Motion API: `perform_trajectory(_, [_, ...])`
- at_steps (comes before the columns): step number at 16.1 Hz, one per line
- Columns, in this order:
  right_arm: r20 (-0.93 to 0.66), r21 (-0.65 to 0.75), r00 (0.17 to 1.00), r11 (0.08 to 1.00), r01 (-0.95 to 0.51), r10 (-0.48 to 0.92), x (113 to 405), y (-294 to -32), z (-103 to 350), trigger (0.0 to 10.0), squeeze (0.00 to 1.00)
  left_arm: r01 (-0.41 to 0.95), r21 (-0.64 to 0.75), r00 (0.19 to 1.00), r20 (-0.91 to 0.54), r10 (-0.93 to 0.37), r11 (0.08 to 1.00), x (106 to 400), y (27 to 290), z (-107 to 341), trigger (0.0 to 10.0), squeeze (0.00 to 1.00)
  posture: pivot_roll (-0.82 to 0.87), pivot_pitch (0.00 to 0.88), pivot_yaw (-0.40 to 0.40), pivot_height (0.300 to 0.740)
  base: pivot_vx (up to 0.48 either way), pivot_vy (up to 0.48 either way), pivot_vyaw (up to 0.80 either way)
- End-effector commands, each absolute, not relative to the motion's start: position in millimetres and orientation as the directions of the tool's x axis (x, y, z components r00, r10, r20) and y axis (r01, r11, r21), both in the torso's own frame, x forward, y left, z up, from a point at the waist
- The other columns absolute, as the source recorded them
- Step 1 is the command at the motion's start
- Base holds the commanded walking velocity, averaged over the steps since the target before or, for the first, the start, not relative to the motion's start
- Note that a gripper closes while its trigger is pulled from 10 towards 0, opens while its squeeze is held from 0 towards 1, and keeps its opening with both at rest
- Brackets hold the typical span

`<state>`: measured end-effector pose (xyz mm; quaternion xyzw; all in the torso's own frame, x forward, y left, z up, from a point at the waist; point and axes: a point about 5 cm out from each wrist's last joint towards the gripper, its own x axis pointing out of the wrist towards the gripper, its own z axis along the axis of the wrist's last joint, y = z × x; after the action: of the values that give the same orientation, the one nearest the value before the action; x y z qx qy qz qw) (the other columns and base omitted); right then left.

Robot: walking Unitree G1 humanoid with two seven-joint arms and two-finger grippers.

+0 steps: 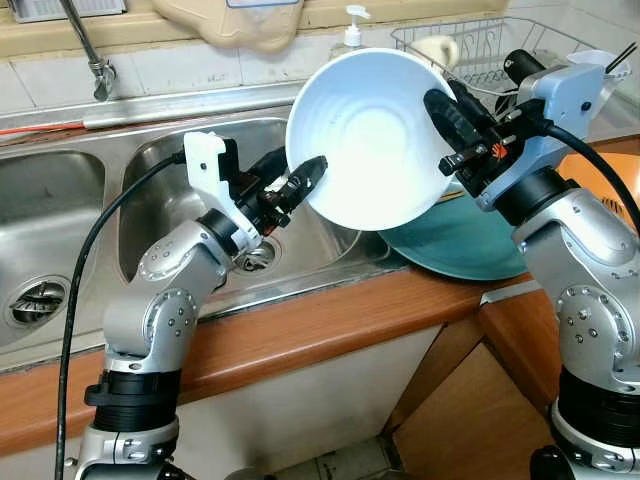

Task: Kitchen organization

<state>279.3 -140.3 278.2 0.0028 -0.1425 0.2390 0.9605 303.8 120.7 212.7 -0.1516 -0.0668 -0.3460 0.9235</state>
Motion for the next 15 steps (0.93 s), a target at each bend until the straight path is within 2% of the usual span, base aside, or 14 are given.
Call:
perform_trajectory(1, [0.365, -0.063, 0.787, 0.857, -0.512, 0.498, 268.4, -134.5, 290.7, 0.0, 0.0, 0.624, -0.262, 0.782, 0.212, -0.587, 0.737, 308.9, 126.7, 210.0, 0.0, 0.0, -0.11, 0.0, 0.032, 0.74, 0.0, 0.0, 0.0])
perform_trajectory(5, [0.375, -0.02, 0.788, 0.854, -0.52, 0.488, 269.1, -135.7, 290.6, 0.0, 0.0, 0.633, -0.31, 0.774, 0.24, -0.586, 0.709, 307.2, 128.9, 209.0, 0.0, 0.0, -0.11, 0.0, 0.031, 0.74, 0.0, 0.0, 0.0])
perform_trajectory(11, [0.354, -0.022, 0.786, 0.845, -0.534, 0.506, 269.2, -133.1, 288.1, 0.0, 0.0, 0.596, -0.278, 0.803, 0.214, -0.557, 0.753, 309.9, 133.2, 205.2, 0.0, 0.0, -0.12, 0.0, 0.029, 0.74, 0.0, 0.0, 0.0])
perform_trajectory(12, [0.34, -0.031, 0.795, 0.85, -0.526, 0.503, 270.3, -133.4, 286.4, 1.8, 0.0, 0.59, -0.264, 0.808, 0.208, -0.552, 0.763, 310.9, 133.8, 205.3, 0.0, 0.0, -0.12, 0.0, 0.029, 0.74, 0.0, 0.0, 0.0])
perform_trajectory(13, [0.33, -0.035, 0.801, 0.854, -0.518, 0.499, 271.0, -133.7, 285.2, 5.3, 0.0, 0.584, -0.249, 0.812, 0.204, -0.547, 0.773, 311.6, 134.1, 205.5, 0.0, 0.0, -0.12, 0.0, 0.029, 0.74, 0.0, 0.0, 0.0])
perform_trajectory(14, [0.318, -0.042, 0.81, 0.861, -0.507, 0.492, 272.0, -134.3, 283.7, 10.0, 0.0, 0.574, -0.219, 0.818, 0.2, -0.539, 0.789, 312.6, 134.2, 206.3, 0.0, 0.0, -0.12, 0.0, 0.029, 0.74, 0.0, 0.0, 0.0])
perform_trajectory(15, [0.309, -0.051, 0.817, 0.866, -0.497, 0.487, 273.2, -134.4, 282.6, 10.0, 0.0, 0.561, -0.183, 0.825, 0.2, -0.528, 0.808, 314.2, 134.2, 207.7, 0.0, 0.0, -0.12, 0.0, 0.03, 0.74, 0.0, 0.0, 0.0])
